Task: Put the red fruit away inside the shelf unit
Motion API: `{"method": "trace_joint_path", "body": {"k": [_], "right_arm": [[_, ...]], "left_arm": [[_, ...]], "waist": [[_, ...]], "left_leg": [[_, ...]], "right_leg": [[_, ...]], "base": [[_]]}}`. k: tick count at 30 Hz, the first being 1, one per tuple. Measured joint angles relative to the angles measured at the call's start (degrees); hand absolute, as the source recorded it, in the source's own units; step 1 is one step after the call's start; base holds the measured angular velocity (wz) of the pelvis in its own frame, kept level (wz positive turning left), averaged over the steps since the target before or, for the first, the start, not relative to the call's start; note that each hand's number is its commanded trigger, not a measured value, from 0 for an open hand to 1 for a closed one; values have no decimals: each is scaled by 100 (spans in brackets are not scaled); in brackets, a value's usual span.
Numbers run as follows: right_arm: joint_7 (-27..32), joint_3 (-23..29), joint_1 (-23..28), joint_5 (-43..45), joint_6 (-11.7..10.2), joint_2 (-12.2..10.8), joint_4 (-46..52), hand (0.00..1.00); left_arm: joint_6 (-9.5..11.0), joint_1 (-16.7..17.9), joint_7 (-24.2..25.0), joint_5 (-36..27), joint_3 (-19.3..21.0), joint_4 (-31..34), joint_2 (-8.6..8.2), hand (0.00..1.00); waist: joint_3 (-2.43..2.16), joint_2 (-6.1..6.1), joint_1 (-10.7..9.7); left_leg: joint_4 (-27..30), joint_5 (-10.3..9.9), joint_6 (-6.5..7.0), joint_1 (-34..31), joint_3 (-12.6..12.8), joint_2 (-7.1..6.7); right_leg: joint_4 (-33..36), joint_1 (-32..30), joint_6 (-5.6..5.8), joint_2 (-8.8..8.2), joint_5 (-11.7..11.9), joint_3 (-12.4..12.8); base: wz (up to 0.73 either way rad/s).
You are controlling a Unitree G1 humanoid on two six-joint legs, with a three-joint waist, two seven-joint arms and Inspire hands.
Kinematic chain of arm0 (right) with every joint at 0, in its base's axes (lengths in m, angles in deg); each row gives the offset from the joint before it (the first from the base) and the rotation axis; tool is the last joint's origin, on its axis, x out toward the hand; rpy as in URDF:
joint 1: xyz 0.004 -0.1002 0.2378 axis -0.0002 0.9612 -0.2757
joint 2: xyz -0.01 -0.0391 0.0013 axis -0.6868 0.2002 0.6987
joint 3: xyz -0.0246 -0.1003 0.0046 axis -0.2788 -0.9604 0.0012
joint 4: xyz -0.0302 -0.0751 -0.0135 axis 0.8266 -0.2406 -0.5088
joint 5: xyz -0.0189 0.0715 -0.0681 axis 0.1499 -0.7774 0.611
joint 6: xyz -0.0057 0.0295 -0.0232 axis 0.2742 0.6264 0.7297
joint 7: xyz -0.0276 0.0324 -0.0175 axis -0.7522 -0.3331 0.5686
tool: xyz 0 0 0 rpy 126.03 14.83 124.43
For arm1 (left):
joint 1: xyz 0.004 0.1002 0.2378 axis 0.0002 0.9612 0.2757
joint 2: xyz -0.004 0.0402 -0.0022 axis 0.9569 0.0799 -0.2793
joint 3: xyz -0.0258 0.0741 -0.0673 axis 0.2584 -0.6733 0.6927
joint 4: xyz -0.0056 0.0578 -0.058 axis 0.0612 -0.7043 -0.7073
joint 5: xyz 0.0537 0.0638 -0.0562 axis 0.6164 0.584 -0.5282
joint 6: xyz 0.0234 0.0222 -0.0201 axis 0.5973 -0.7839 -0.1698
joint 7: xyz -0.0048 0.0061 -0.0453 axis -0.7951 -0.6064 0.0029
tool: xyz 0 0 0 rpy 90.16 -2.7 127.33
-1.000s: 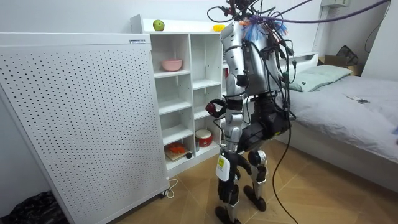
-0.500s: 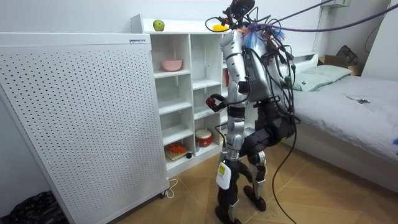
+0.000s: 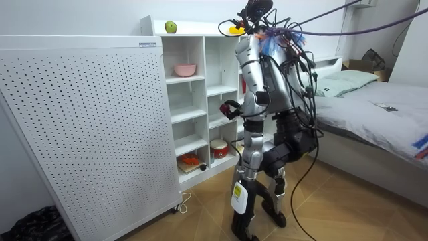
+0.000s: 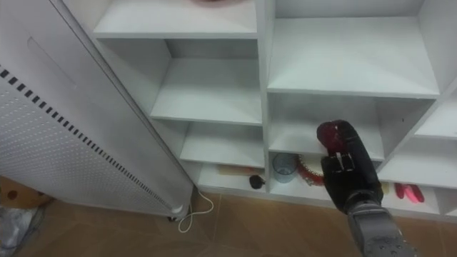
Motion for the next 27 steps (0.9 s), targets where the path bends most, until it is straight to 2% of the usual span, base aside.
{"method": "trace_joint_path", "body": {"k": [9, 17, 20, 24, 27], "right_arm": [[208, 1, -576, 47, -116, 145, 109, 0], [409, 1, -591, 46, -130, 284, 112, 0], [563, 2, -592, -1, -191, 348, 140, 0], [728, 45, -591, -6, -264, 365, 195, 0], [831, 158, -586, -5, -317, 362, 201, 0]], "left_arm": [[-1, 109, -49, 1, 12, 219, 29, 0], [-1, 156, -49, 0, 11, 259, 40, 0], [7, 229, -49, 2, 13, 392, 89, 0], [25, 330, -49, 2, 32, 431, 177, 0], [27, 391, -49, 7, 117, 434, 194, 0]], "waist": [[-15, 11, 80], [-19, 18, 106], [-36, 45, 126], [-89, 126, 176], [-101, 145, 231]], "left_leg": [[137, -19, 31, -74, 44, -19], [190, -22, 35, -72, 45, -4], [199, -23, 36, -75, 47, 7], [199, -24, 36, -76, 44, 5], [201, -24, 36, -57, 44, -2]], "right_leg": [[171, -88, -3, -63, -44, 14], [200, -72, -5, -72, -42, 2], [196, -73, -7, -65, -40, -3], [201, -72, -9, -72, -40, -16], [217, -59, -14, -83, -43, -16]], "base": [[1], [0], [0], [0], [0]]}}
